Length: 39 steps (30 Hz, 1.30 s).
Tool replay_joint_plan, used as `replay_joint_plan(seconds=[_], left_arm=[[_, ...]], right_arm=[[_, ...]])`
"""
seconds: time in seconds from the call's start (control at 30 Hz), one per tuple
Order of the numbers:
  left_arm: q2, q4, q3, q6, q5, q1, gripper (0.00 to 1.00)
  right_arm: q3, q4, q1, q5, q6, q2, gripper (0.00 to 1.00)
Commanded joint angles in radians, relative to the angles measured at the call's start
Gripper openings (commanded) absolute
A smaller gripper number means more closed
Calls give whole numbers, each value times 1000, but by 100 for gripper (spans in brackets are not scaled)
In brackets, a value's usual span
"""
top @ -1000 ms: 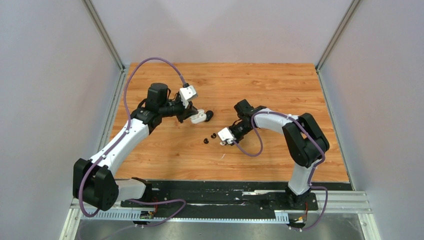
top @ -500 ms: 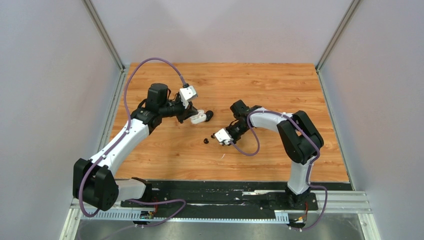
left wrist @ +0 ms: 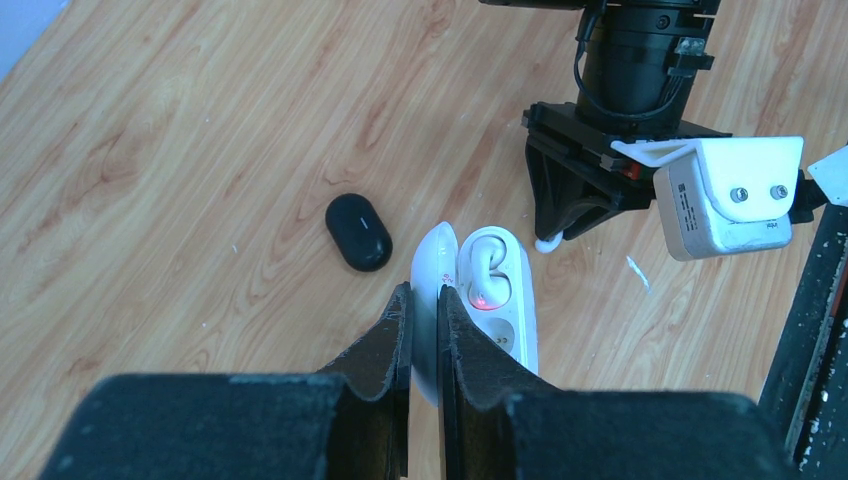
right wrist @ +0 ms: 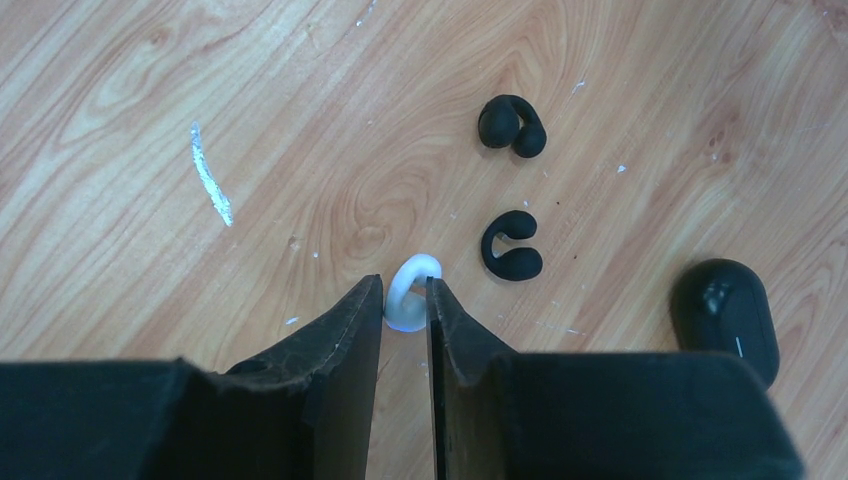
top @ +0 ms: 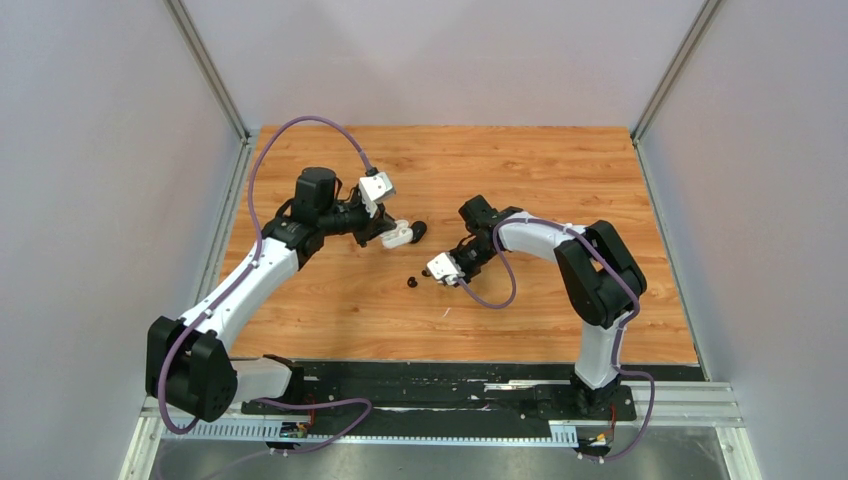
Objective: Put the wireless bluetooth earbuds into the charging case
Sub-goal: Pick up the earbud from the center of the board.
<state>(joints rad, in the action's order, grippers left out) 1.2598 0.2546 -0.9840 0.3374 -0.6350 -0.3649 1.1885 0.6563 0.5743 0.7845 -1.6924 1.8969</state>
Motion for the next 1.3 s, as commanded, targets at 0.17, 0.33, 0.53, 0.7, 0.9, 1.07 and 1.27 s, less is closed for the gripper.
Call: replay_joint_plan(seconds=[0.17,0.33,0.53,0.7,0.9,1.07,1.27], left_arm=[[-32,-44,12,-25,-12,4,0],[-31,-54,16,-33,-15,5,0],[-27,-50,15,-35,-17,4,0],[-23,-49,11,-33,-20,4,0],[-20,-43,8,-25,-36,4,0],[43,-66,-15,-25,-9,0,0],[180,-158,-93,-39,125,-68,0]], right_arm=[[56,5,1,16,35,12,19],[92,6,2,24,86,37,16],[111,27,6,2,99,61,16],[117,54,7,3,99,64,11],[134,69,6,4,128,34,0],[148,69,-28,28,252,-114,0],[167,38,-30,64,380,-355,0]])
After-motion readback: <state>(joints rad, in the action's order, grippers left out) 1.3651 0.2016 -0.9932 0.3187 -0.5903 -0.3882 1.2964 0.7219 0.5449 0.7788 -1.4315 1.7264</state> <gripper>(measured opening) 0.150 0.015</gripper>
